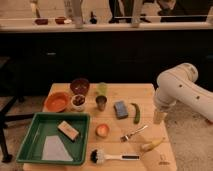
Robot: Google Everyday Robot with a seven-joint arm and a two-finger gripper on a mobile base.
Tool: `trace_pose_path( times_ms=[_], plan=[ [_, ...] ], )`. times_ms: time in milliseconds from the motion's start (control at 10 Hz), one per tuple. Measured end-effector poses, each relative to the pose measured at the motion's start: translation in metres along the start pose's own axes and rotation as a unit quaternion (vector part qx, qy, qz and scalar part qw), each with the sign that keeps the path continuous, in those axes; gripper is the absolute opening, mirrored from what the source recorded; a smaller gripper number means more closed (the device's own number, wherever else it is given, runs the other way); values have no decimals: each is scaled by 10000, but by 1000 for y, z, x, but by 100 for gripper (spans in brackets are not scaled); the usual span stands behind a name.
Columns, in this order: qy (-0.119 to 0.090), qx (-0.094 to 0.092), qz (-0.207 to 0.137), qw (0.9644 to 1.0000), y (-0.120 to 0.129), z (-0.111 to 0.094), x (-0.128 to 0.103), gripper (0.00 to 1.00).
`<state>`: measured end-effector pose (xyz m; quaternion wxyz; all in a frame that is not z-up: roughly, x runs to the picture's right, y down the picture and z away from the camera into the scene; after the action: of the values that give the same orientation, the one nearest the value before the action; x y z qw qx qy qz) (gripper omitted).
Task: Wipe red bowl with eraser
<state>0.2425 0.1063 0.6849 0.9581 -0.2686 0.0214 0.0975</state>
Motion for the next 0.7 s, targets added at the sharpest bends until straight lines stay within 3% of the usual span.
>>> trace_pose_path(
  times_ms=[400,700],
  plan=[
    [-652,19,374,9972,8,-2,-51,74],
    [-994,49,576,9934,17,3,-85,74]
  ],
)
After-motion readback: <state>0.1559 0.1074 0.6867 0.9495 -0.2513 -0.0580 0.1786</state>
